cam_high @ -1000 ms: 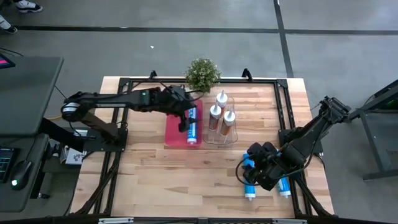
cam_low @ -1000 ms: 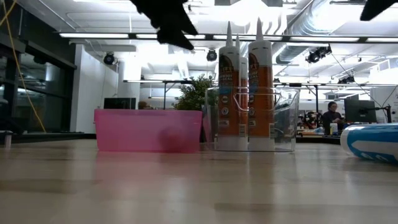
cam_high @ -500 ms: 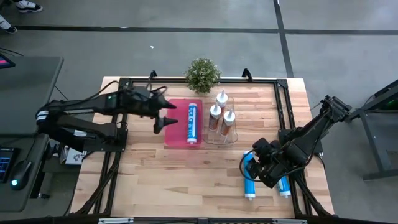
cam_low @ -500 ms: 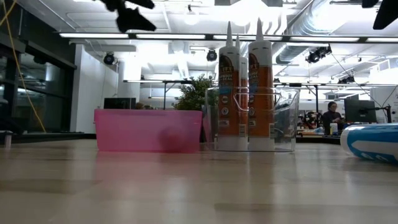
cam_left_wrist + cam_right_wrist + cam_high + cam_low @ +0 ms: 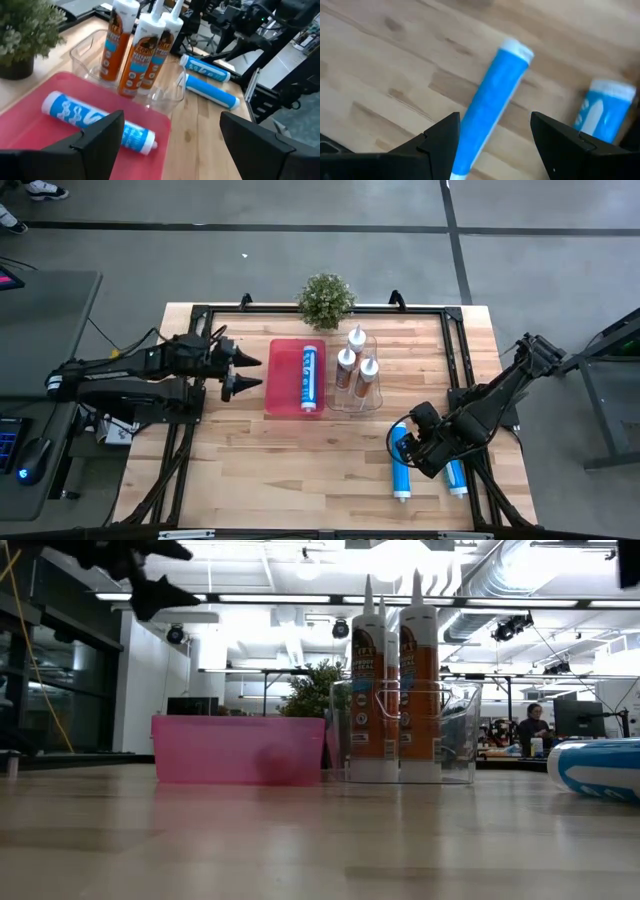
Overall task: Pick & place silicon tubes, Sealant and Lysol wipes
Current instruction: Put the left blue sealant into the pink bin
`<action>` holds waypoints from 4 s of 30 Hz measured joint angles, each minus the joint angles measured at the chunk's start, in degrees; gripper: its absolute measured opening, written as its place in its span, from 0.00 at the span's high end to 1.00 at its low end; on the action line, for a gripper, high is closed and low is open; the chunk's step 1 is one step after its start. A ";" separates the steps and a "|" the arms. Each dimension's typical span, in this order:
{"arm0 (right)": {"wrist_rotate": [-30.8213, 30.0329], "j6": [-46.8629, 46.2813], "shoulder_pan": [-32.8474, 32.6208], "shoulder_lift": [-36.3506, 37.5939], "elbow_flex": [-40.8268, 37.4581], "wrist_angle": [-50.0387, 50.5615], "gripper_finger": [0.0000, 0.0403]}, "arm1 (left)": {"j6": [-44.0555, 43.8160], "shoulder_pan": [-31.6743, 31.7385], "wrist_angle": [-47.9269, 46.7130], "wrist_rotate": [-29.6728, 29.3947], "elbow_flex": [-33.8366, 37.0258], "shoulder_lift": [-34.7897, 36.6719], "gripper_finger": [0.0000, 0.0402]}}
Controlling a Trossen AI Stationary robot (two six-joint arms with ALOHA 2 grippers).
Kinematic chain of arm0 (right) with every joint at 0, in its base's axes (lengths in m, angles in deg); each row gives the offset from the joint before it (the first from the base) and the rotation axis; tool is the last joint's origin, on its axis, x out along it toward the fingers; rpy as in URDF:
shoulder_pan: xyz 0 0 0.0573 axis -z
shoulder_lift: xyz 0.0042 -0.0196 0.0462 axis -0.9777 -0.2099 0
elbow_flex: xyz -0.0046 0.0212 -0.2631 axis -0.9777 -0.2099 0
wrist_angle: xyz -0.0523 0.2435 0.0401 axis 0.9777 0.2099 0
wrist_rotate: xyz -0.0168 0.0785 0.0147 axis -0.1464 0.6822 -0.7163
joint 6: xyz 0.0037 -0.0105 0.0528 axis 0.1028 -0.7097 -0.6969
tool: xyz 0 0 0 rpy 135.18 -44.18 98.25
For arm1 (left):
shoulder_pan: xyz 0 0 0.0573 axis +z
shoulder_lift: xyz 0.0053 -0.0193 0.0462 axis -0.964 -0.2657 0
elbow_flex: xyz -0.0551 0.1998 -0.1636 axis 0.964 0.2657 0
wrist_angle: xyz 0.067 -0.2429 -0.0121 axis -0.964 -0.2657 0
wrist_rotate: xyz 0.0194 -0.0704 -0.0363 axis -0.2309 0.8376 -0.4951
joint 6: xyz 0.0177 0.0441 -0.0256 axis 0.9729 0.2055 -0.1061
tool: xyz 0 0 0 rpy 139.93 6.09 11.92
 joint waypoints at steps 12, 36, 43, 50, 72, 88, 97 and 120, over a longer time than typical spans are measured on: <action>10.83 -9.31 0.13 0.00 -2.72 -1.34 0.41 | -4.40 -0.01 -0.45 3.47 7.76 10.30 0.19; 18.55 -13.65 2.12 -8.14 -2.72 -12.41 0.41 | -3.51 -0.01 0.62 9.04 12.33 13.30 0.19; 19.14 -14.12 2.60 -13.97 -2.72 -12.77 0.41 | -3.52 0.00 0.56 10.61 12.33 13.30 0.19; 19.85 -14.26 2.80 -16.96 -2.72 -14.39 0.41 | -4.43 -0.01 0.35 12.94 12.33 13.63 0.19; 20.24 -14.28 5.47 -17.07 -2.72 -13.82 0.41 | -8.23 -0.01 -11.17 7.94 12.26 31.72 0.19; 23.61 -14.68 6.28 -17.07 -2.72 -12.79 0.13 | -6.13 -0.01 -15.21 7.74 12.26 32.38 0.19; 21.85 -14.29 7.86 -17.07 -2.72 -12.77 0.12 | -5.87 -0.01 -15.13 7.74 12.26 32.38 0.19; 24.53 -16.05 8.86 -16.61 -20.91 -38.50 0.18 | -6.83 0.01 -15.48 7.46 12.26 32.38 0.19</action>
